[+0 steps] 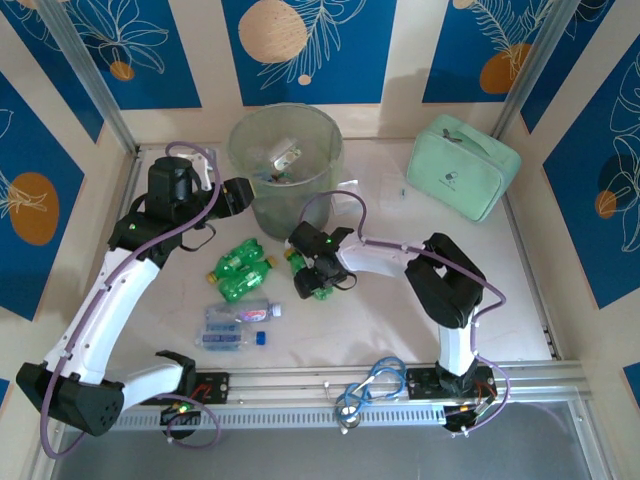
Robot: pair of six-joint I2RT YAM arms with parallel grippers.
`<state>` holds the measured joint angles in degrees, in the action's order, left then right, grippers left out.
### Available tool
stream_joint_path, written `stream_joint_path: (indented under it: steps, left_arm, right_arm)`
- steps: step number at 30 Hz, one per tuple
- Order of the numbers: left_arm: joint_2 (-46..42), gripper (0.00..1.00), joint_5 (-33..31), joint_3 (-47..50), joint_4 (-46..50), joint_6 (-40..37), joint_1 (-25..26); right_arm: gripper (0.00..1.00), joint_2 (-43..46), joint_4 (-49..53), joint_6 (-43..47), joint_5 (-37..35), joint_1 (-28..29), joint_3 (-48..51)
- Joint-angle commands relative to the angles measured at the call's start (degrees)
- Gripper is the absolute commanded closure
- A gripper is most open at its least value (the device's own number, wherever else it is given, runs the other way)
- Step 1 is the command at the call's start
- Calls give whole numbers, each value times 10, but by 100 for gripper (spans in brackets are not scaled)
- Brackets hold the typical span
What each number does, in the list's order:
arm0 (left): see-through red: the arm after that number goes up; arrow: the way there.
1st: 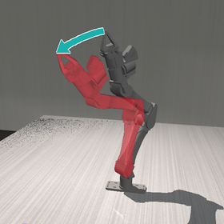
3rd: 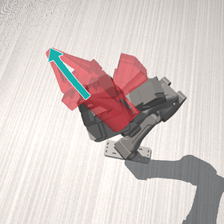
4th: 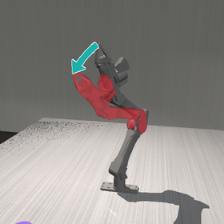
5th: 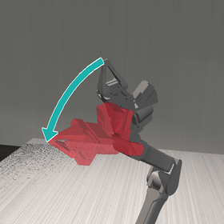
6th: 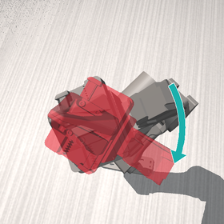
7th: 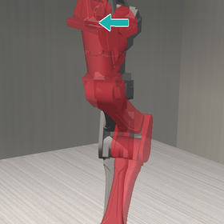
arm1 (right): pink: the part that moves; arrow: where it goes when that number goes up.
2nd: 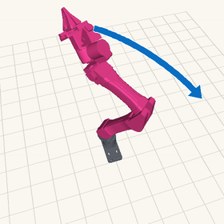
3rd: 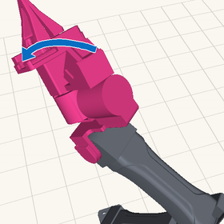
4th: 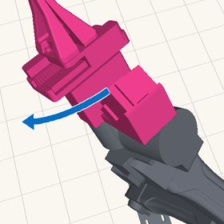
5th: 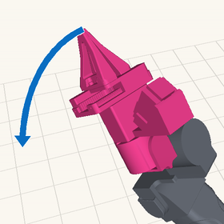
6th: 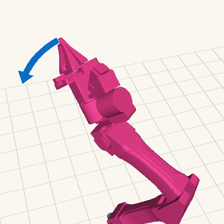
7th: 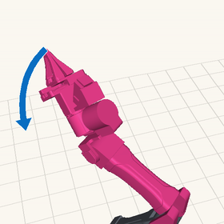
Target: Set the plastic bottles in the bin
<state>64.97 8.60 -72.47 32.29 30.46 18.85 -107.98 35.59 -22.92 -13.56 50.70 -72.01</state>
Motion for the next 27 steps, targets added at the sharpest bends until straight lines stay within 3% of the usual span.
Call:
stream_joint_path:
  steps: [1, 17, 27]
  left_arm:
    - [-14, 32, 12, 4, -9, 8, -9]
    - [-12, 28, 45, -15, -3, 22, -11]
    - [61, 25, 233, -79, 11, 53, -9]
  right_arm:
    - [32, 37, 4, -9, -8, 7, 11]
    - [41, 207, 48, -48, -54, 55, 18]
    - [41, 328, 60, -42, -47, 75, -60]
